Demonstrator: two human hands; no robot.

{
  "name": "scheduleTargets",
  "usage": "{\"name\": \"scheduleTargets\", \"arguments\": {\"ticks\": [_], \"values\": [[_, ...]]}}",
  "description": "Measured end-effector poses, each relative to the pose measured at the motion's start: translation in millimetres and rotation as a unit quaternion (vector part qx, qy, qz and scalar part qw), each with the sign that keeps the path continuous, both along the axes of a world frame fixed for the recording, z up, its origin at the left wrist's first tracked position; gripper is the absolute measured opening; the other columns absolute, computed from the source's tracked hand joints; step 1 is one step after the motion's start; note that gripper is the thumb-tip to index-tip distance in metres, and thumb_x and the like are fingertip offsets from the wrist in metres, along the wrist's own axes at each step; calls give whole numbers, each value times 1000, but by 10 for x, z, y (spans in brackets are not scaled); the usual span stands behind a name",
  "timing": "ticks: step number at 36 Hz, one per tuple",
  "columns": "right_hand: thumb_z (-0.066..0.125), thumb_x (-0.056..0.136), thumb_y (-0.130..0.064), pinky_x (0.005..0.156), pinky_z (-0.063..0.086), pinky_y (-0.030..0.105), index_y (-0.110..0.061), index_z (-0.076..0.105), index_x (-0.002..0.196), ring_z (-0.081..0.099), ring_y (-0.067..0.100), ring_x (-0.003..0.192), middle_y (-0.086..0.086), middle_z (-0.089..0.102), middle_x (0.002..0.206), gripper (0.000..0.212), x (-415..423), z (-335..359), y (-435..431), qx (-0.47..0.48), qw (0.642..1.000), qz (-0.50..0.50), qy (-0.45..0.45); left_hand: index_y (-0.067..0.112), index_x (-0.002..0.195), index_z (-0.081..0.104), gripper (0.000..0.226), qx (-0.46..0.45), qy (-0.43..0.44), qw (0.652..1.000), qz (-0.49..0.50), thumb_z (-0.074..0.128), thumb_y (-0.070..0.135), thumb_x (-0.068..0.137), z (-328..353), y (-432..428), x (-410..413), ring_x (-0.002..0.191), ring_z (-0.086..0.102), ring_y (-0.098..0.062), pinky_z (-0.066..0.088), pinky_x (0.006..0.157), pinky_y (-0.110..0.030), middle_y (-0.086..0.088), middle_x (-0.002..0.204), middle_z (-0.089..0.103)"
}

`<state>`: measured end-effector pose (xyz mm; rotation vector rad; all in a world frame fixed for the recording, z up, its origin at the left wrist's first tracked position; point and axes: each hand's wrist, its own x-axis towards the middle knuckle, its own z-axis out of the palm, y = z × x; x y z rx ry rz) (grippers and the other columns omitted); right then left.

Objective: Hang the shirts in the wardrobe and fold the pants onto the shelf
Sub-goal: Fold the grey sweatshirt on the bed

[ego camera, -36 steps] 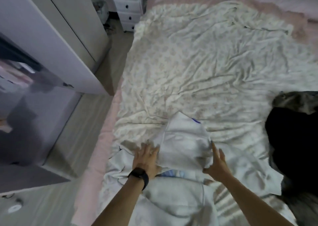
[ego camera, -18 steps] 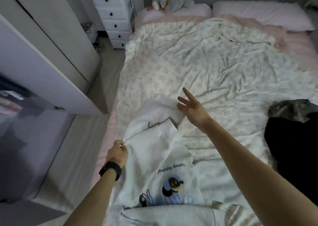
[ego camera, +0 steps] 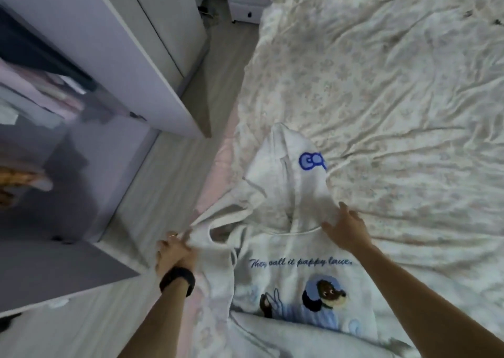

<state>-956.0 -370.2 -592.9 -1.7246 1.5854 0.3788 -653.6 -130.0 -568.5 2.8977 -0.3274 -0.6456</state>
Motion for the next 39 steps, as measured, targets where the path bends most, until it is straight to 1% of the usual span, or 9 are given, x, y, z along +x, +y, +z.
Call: {"name": "scheduleTargets", "arguments": {"ticks": [6, 9, 13, 16, 23, 28, 32, 35, 39], "values": [[76, 85, -42, 88, 52, 43, -15, 45, 144, 57, 35, 111, 12, 51, 135, 71, -20, -72, -12, 39, 993, -93, -61, -1, 131, 57, 49, -75, -144, 971, -176, 53, 28, 91, 38, -130, -126, 116, 50, -45, 41, 96, -52, -27, 137, 50], [77, 83, -44, 64, 44, 33, -14, 60, 118, 57, 20, 80, 3, 64, 99, 49, -79, -39, -104, 79, 993, -55, -63, 8, 132, 59, 63, -88, -68, 956, -271, 39, 53, 92, 30, -351, -299, 133, 43, -36, 34, 113, -51, -14, 145, 48], [69, 83, -47, 72, 45, 36, -17, 70, 106, 62, 24, 90, 2, 70, 95, 38, -158, 163, -173, 65, 997, 15, -47, 26, 139, 52, 64, 42, 14, 926, -375, 45, 65, 89, -131, -451, -467, 144, 28, -18, 3, 124, -46, 3, 150, 42], [74, 86, -39, 90, 46, 41, -15, 69, 113, 55, 30, 115, 5, 65, 115, 37, -281, 323, -120, 12, 996, 74, -40, 28, 125, 64, 44, 83, -27, 916, -392, 42, 53, 97, -130, -393, -518, 132, 41, -20, 16, 120, -47, 5, 139, 53], [78, 85, -35, 46, 46, 22, -28, 60, 81, 68, 16, 70, -4, 69, 78, 20, -652, 986, 100, -86, 986, -36, -140, 26, 102, 73, 43, 15, -76, 899, -431, 35, 46, 105, 434, -507, -555, 108, 61, -26, 46, 93, -44, 4, 120, 66], [78, 87, -24, 65, 41, 16, -19, 65, 81, 62, 13, 79, -8, 61, 87, 15, -1040, 1533, 423, -185, 965, -45, -182, 21, 89, 79, 31, -119, -127, 880, -442, 54, 34, 101, 1097, -448, -787, 80, 70, -28, 52, 69, -34, 2, 99, 75], [70, 93, -28, 56, 44, 18, -20, 57, 76, 60, 8, 66, -3, 63, 66, 23, -1390, 2088, 598, -208, 957, -66, -192, 14, 72, 69, 36, -247, -78, 897, -359, 55, 28, 101, 1588, -316, -1068, 70, 67, -29, 47, 62, -31, -4, 75, 72], [64, 95, -35, 55, 42, 21, -20, 47, 77, 57, 7, 60, -2, 61, 60, 29, -1721, 2579, 783, -251, 952, -35, -173, 17, 86, 59, 32, -249, 15, 922, -296, 41, 36, 104, 1923, -223, -1312, 80, 65, -31, 44, 69, -36, -7, 82, 71], [57, 98, -42, 48, 36, 32, -27, 37, 82, 56, 16, 52, -8, 49, 53, 29, -2132, 3285, 1106, -352, 925, 30, -137, 22, 87, 45, 28, -236, 36, 894, -380, 36, 40, 106, 2466, -95, -1473, 79, 62, -35, 49, 71, -43, -10, 78, 61]]}}
